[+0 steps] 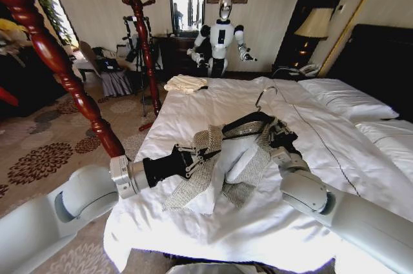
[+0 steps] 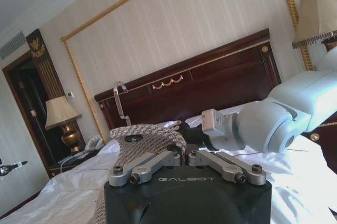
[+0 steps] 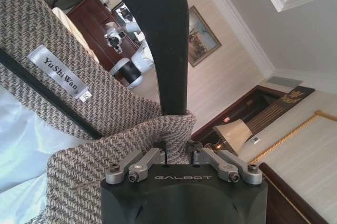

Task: Pick up the clothes from the bed and hang them on the clothes hanger.

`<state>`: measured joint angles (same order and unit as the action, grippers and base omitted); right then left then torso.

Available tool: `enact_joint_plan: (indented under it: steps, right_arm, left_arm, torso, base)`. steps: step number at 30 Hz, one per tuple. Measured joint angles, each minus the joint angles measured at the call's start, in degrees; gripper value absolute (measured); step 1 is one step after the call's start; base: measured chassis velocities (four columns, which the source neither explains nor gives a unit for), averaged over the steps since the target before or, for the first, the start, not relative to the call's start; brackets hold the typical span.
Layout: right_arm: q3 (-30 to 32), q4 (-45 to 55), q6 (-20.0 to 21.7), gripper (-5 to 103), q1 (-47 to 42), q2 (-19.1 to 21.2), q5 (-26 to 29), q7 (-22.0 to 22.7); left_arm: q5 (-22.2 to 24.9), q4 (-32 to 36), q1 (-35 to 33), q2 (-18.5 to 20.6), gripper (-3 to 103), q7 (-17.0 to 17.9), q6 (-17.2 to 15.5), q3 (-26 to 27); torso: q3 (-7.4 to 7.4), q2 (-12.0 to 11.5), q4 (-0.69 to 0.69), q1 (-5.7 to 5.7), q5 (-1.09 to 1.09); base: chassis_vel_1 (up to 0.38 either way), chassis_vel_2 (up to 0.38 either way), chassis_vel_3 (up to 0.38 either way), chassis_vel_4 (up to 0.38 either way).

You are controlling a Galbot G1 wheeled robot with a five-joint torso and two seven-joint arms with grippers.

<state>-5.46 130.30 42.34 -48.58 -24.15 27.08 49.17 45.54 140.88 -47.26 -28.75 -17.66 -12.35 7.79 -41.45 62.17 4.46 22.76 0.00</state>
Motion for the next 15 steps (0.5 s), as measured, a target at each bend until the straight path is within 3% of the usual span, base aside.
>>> enact_joint_plan:
  steps: [3, 5, 9, 10, 15]
  right_arm:
    - [-0.58, 0.12, -0.10, 18, 0.14, -0.83, 0.57, -0.09]
    - [-0.53, 0.33, -0.73, 18, 0.25, -1.09, 0.95, -0.31]
    - [0.84, 1.98, -3.98, 18, 1.12, -1.76, 3.33, -1.34]
    - [0.84, 1.98, -3.98, 18, 1.12, -1.76, 3.33, -1.34]
    - [1.20, 3.85, -6.17, 18, 4.67, -3.69, 9.68, -1.37]
  left_arm:
    - [-1.44, -0.24, -0.98, -0.62, -2, 1.96, 0.11, -1.15]
    - [-2.38, -0.50, -2.31, -0.88, 2, 2.37, 0.19, -1.18]
    - [-6.90, -1.80, -6.56, -1.79, 18, 0.72, 0.88, -0.79]
    - [-6.90, -1.80, -6.56, -1.79, 18, 0.72, 0.88, -0.79]
    - [-10.69, -2.40, -8.65, -2.54, 39, -0.72, 1.44, -1.29]
  torso:
    - [0.00, 0.00, 0.02, 0.00, 0.01]
    - [0.00, 0.00, 0.01, 0.00, 0.01]
    - [0.00, 0.00, -0.01, 0.00, -0.01]
    - [0.00, 0.00, -0.01, 0.00, -0.01]
    - [0.00, 0.00, 0.00, 0.00, 0.00]
  base:
    - [0.000, 0.000, 0.000, 0.000]
    - [0.000, 0.000, 0.000, 0.000]
    - [0.000, 0.000, 0.000, 0.000]
    - [0.000, 0.000, 0.000, 0.000]
    - [0.000, 0.000, 0.000, 0.000]
